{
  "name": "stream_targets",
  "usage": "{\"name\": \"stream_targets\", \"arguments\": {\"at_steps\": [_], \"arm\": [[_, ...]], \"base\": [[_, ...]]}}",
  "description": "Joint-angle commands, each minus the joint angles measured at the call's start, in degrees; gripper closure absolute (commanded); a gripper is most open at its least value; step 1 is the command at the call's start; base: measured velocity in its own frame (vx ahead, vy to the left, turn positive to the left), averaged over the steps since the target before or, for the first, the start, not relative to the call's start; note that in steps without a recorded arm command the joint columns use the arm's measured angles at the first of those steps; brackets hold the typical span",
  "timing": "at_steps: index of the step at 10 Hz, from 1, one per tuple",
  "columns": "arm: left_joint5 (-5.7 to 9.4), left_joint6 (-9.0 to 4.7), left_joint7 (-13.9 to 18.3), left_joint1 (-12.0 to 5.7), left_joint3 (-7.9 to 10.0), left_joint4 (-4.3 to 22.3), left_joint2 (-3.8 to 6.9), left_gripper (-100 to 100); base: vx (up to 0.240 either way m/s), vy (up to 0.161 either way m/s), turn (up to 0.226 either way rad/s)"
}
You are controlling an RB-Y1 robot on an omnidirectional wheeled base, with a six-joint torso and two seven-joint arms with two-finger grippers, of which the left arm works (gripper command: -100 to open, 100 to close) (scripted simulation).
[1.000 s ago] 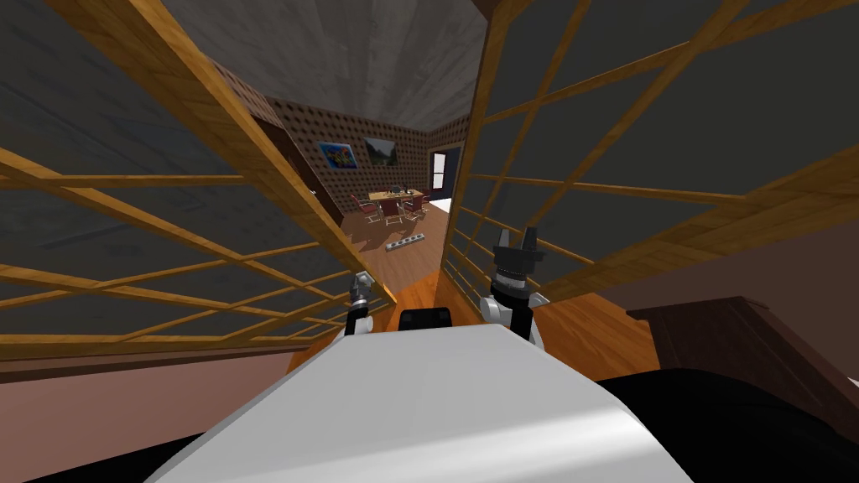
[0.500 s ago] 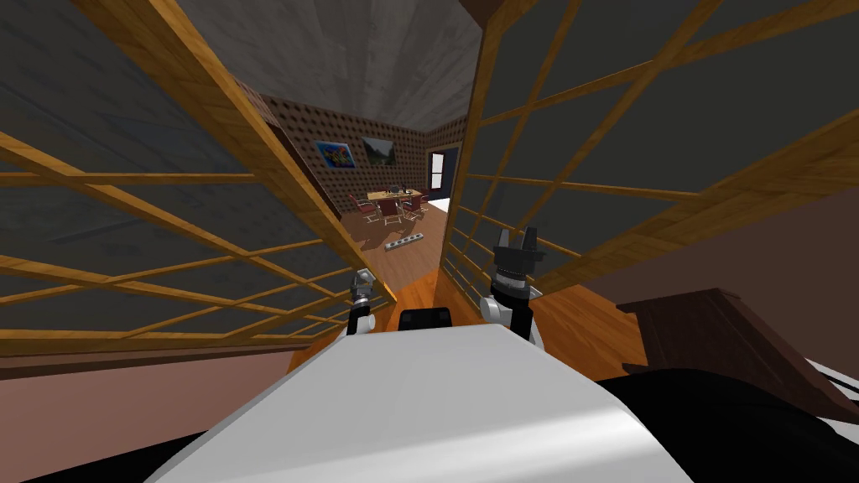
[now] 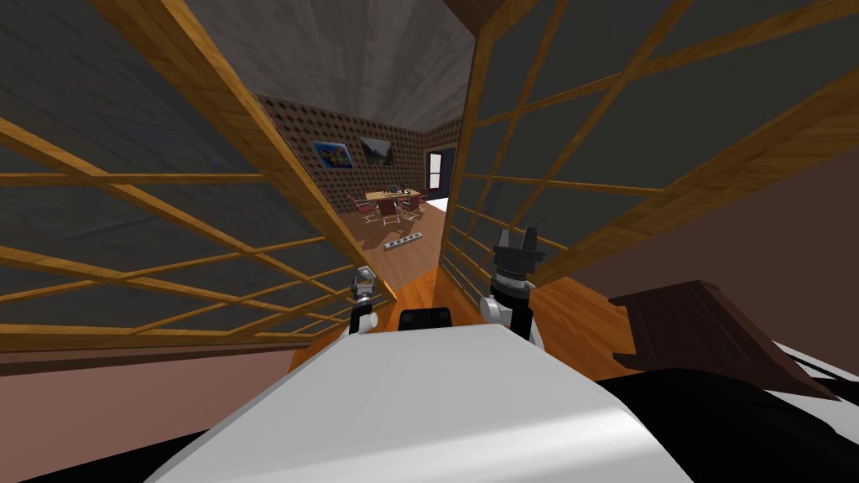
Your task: Pull the door open
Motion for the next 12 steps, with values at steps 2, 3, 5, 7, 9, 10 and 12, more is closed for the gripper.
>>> {"name": "stream_targets", "arguments": {"at_steps": [2,3,5,7,9,10,12], "arm": [[1.80,0.09,3.97,-0.29,-0.72,-0.13,-0.26,-100],[2.99,0.16,5.45,-0.48,-1.20,-0.24,-0.45,-100],[4.16,0.22,8.40,-0.66,-1.68,-0.35,-0.64,-100],[5.31,0.28,11.07,-0.84,-2.14,-0.45,-0.82,-100],[6.43,0.33,13.52,-1.01,-2.59,-0.55,-1.00,-100],[7.52,0.39,15.56,-1.18,-3.03,-0.65,-1.17,-100],[8.54,0.44,18.14,-1.34,-3.44,-0.74,-1.34,-100]], "base": [[-0.050,0.007,-0.032],[-0.080,0.013,-0.063],[-0.057,0.007,-0.024],[-0.047,0.004,-0.032],[-0.067,0.004,-0.039],[-0.057,0.009,-0.022],[-0.051,0.008,-0.029]]}}
